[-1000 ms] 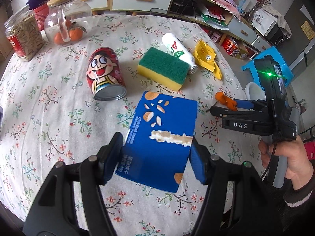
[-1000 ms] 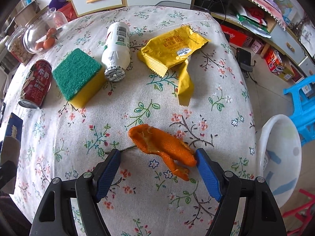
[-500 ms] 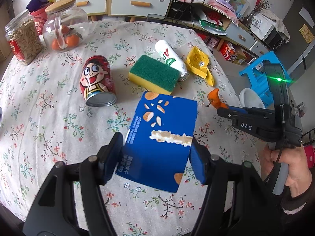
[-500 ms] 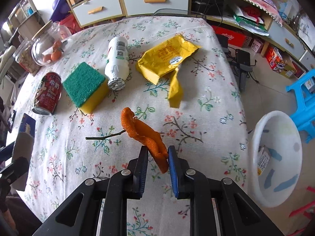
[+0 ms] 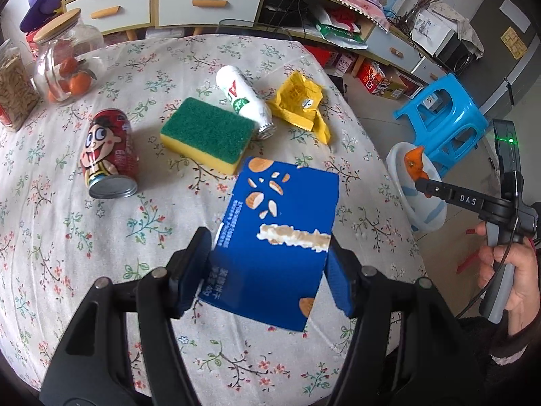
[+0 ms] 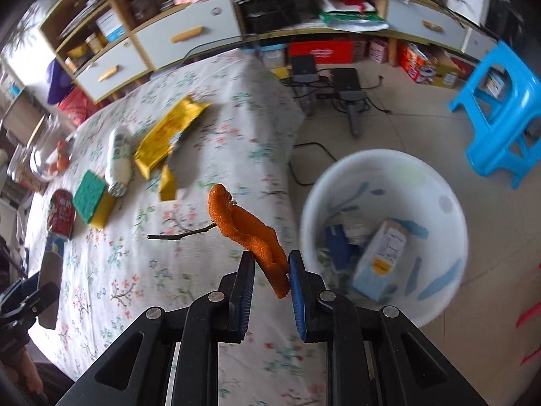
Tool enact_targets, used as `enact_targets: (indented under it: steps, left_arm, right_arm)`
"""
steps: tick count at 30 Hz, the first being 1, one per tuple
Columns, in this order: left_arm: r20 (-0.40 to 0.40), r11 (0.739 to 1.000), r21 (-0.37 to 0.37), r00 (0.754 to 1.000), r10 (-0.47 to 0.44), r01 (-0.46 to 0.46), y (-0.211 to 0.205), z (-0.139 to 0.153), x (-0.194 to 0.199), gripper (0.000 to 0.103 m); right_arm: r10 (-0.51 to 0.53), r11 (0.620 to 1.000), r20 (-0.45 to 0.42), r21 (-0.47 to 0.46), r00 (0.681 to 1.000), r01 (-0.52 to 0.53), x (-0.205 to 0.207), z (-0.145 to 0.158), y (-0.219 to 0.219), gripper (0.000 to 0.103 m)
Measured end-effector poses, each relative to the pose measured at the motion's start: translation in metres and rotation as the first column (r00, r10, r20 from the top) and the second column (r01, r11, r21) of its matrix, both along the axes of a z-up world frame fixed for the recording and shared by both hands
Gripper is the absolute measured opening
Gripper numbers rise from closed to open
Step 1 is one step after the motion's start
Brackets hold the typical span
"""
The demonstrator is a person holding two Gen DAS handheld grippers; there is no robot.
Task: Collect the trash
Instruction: 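Drop the orange peel into the bucket with the right gripper while the left carries the box there, then open the left gripper to drop the blue box into the bucket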
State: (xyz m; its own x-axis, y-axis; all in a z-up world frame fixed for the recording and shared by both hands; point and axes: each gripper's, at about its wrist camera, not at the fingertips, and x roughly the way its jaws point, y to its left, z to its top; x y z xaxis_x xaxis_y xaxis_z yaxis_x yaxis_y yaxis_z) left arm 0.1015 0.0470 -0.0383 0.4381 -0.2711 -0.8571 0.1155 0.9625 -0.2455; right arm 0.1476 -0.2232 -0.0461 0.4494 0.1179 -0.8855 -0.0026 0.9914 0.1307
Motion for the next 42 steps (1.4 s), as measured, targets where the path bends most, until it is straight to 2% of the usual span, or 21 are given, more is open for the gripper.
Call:
enact_targets:
  steps: [6,11,15,18,20,22,34,42]
  left_arm:
    - [0.004,0.999,0.008,0.999,-0.036,0.036,-0.024,0.001,0.004,0.065]
    - [0.015,0.995,0.055,0.997,-0.08,0.079,-0.048,0.002,0.008,0.065]
    - [0.014,0.991,0.076,0.994,-0.113,0.111,-0.07,0.004,0.015,0.065]
    - [0.015,0.986,0.09,0.99,-0.141,0.14,-0.089,0.004,0.02,0.065]
    - [0.012,0.983,0.093,0.987,-0.161,0.159,-0.102,0.002,0.025,0.065]
    - [0.006,0.979,0.092,0.983,-0.182,0.18,-0.118,0.0,0.03,0.065]
    - [0.005,0.94,0.075,0.942,-0.335,0.333,-0.221,-0.015,0.054,0.066]
    - [0.055,0.924,0.069,0.923,-0.381,0.377,-0.259,-0.011,0.065,0.066]
  right_arm:
    - [-0.1,0.994,-0.015,0.045,0.995,0.1,-0.01,0.001,-0.057,0.021]
    - [-0.153,0.986,-0.024,0.065,0.988,0.154,-0.014,0.0,-0.091,0.021]
    - [-0.2,0.976,-0.046,0.074,0.979,0.203,-0.014,-0.003,-0.114,0.026]
    - [-0.225,0.969,-0.046,0.092,0.973,0.229,-0.018,-0.001,-0.128,0.038]
    - [-0.238,0.967,-0.026,0.088,0.971,0.24,-0.023,0.004,-0.135,0.06]
    - [-0.247,0.966,-0.004,0.075,0.969,0.247,-0.029,0.009,-0.142,0.064]
    - [-0.293,0.955,0.008,0.055,0.956,0.292,-0.049,0.013,-0.181,0.067]
    - [-0.3,0.953,0.021,0.045,0.954,0.299,-0.055,0.015,-0.192,0.067]
